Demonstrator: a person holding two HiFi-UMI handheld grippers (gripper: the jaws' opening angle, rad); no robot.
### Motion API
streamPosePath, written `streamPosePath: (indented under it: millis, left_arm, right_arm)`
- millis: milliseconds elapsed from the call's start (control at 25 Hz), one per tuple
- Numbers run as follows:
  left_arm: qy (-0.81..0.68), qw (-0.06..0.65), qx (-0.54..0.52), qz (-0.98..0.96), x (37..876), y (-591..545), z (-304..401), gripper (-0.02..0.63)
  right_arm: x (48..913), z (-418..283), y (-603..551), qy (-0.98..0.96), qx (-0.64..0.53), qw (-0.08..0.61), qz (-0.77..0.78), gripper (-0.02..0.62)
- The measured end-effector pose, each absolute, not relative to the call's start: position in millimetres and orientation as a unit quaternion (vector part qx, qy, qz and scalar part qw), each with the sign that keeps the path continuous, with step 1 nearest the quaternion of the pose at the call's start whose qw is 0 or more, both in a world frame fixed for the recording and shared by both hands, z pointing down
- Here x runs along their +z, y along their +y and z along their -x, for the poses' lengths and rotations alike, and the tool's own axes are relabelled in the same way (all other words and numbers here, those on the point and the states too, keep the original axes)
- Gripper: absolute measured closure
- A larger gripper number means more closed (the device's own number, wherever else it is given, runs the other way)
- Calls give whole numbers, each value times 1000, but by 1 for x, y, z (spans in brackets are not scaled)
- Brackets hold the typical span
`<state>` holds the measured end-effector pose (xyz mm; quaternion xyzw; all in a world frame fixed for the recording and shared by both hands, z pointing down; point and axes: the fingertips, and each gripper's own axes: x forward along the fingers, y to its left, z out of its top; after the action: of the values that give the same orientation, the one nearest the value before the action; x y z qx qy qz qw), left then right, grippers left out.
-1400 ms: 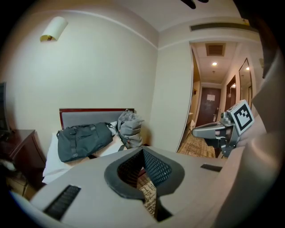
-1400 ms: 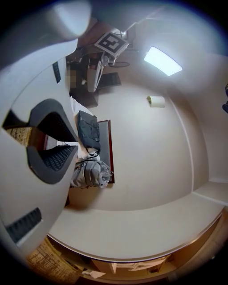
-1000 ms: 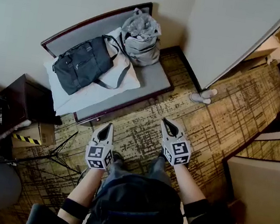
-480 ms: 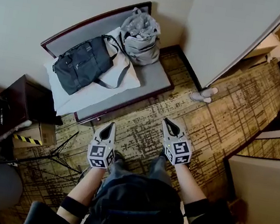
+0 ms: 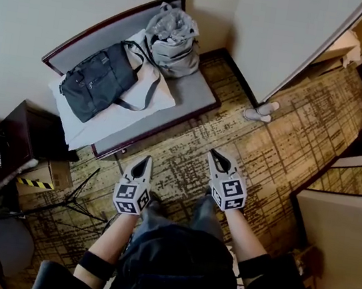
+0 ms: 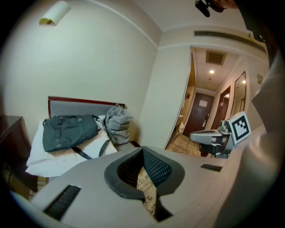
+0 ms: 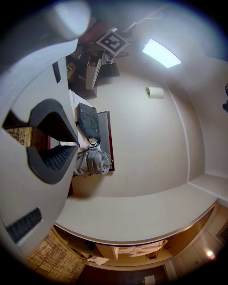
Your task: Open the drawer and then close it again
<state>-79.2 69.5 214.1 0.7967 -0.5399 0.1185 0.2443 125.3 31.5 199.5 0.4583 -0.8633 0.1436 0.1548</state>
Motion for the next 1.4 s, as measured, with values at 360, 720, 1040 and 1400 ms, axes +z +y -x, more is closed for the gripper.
streamPosePath:
  millis: [360, 720, 1040, 1400]
  left_arm:
    - [-509, 336, 96, -787, 257, 47, 16, 598]
    - [-515, 470, 32, -716, 374, 2, -41, 544]
    - [-524, 545, -38, -654, 508, -45, -68, 451]
    - [-526, 596, -117, -595, 668, -104, -87, 376]
  right_arm:
    - [224, -161, 25, -852, 160, 160, -472, 572]
    - [300, -191, -17, -841, 172, 162, -486, 572]
    - [410, -207, -64, -830, 185, 154, -504, 572]
    - [538, -201, -105, -817, 191, 150, -524, 572]
